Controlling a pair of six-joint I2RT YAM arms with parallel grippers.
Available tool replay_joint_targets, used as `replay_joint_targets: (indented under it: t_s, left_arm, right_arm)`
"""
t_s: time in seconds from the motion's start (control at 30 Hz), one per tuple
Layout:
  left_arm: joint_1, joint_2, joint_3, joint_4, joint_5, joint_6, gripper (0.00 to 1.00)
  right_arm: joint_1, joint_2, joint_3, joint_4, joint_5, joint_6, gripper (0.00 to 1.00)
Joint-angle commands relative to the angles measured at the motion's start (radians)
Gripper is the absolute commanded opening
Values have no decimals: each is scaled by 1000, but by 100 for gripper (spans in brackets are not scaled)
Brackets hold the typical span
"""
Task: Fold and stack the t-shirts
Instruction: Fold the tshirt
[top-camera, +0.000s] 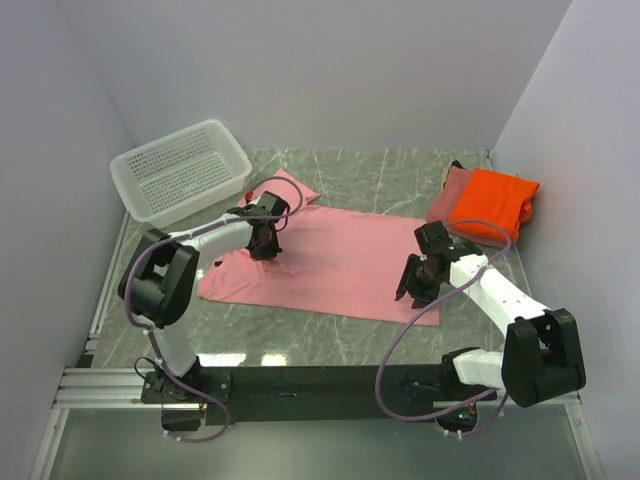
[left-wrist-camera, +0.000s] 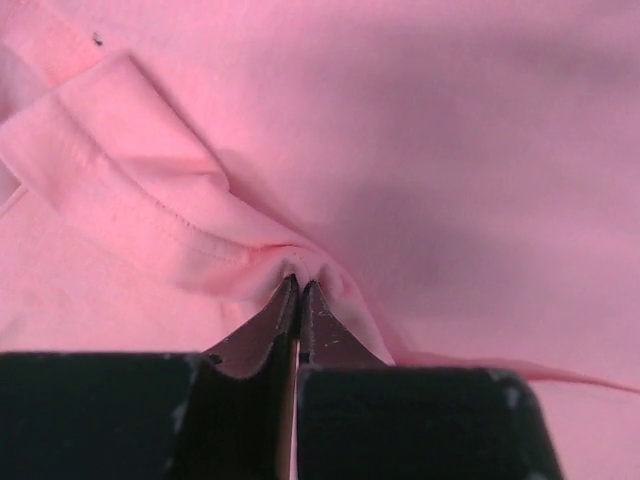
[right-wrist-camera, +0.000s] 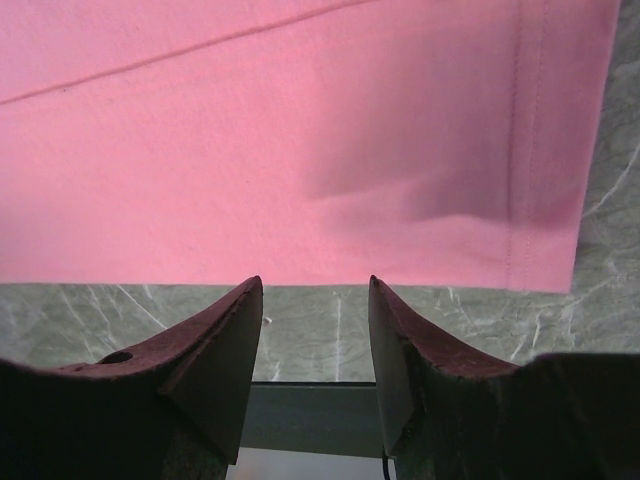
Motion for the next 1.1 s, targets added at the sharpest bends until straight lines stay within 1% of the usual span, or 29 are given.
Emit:
replay_joint_targets:
  t_s: [0.0,0.23,0.33,0.43,0.53,0.57,0.63,0.67,0.7,0.77,0.83,0.93,1.03,1.07]
  left_arm:
    - [-5,36,89,-27,-16,50,5]
    - [-5,91,176,-47,-15,90,6]
    - [-7,96,192,-30,5,101,7]
    - [-8,105,209,-21,19,115,11]
    - [-8,116,224,-9,34,129,25]
    - [-8,116,232,-4,37,133,36]
    - [-13,117,239,2,42,141,46]
    - [-14,116,245,7,45,141,53]
    - [-19,111,249,10,45,141,57]
    - [-22,99,256,7,40,139,64]
    - [-24,84,255,2,34,126,66]
    - [-24,41,232,-24,-16,81,70]
    - [-22,10,181,-59,-64,34,77]
    - [-24,-2,167,-59,-70,26,77]
  right_arm:
    - [12,0,-10,24,-11,6,54]
    - [23,0,-19,30,-17,10,54]
    - [27,2,-20,31,-19,12,54]
    - [35,6,-20,31,-22,12,53]
    - [41,14,-17,31,-23,14,53]
    - [47,17,-14,31,-23,14,53]
    - [50,22,-13,33,-25,17,53]
    - [58,25,-14,34,-25,17,53]
    - [59,26,-13,36,-26,18,53]
    - [66,31,-11,39,-28,21,53]
    - [76,36,-10,40,-28,26,53]
    - [87,39,-13,45,-30,30,53]
    - [101,43,-16,53,-33,35,53]
    - [104,46,-19,57,-34,37,53]
